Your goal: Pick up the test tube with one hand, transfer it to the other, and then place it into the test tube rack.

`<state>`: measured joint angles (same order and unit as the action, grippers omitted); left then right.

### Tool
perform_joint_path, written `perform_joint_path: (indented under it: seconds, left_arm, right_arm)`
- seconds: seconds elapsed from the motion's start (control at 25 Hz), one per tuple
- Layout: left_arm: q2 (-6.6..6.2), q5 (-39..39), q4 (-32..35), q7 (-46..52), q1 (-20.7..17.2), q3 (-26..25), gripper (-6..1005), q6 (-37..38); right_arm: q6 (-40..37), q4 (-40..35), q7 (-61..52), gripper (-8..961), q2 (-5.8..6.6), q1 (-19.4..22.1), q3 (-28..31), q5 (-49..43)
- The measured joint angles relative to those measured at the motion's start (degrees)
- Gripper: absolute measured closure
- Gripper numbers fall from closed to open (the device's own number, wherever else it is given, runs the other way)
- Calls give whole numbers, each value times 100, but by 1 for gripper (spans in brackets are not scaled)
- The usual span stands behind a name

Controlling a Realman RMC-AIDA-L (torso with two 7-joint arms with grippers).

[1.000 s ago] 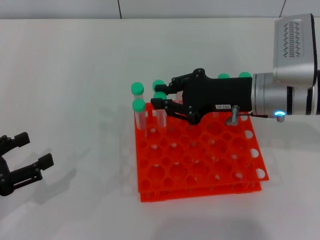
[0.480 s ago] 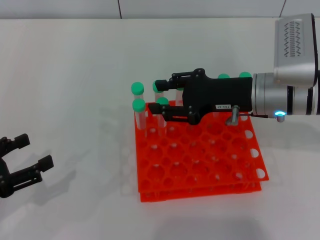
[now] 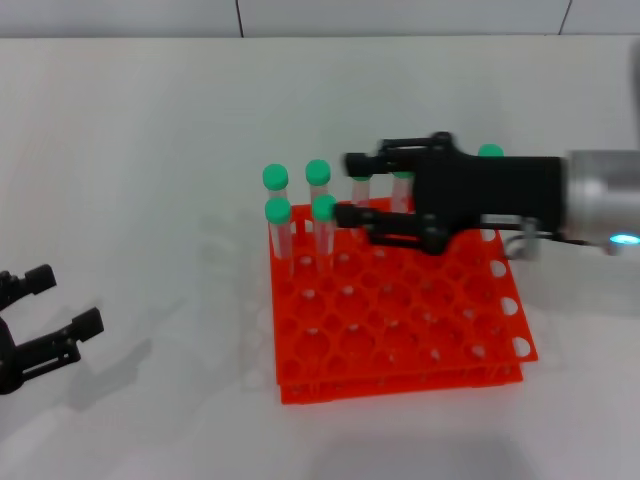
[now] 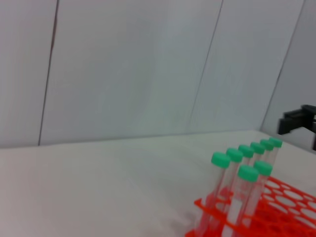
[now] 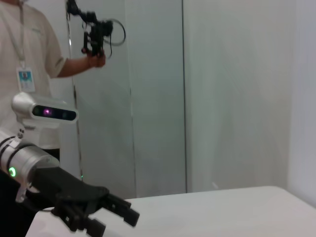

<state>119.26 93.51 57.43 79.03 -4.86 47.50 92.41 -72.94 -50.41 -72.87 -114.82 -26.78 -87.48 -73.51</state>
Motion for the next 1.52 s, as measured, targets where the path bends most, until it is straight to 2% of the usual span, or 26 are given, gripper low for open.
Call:
perform_joint_path:
  seconds: [0.32,0.52,0.8,0.96,1.28,1.44,1.52]
  left_arm:
    - [-36,57,-288,-227,343,-156,107,346]
    - [-123,219,-613,-432,663,-161,107,649]
    - [-221,787,-921,-425,1159,-157,107,1033]
    - [-223,811,-928,-435,1205,-156,107,1043]
    - [-237,822,-928,-443,1217,-153,107,1044]
    - [-236,827,-925,-420,1231,-153,107,1031]
    - [-236,828,-923,-410,1232,-154,107,1005]
  right_arm:
    - [-1008,30,-1,418,38,591,1484,-964]
    - [-1506,280,247,415,46,826,2047,-1281]
    - [-1924,843,837,411,76,1030,2366,-1299]
    - [-1912,922,1054,409,81,1234,2447,-1307]
    - [-1845,1175,1252,405,92,1255,2588,-1362]
    - [-1819,1182,1255,205,92,1258,2588,-1392]
    - [-1819,1183,1256,205,96,1259,2588,-1402]
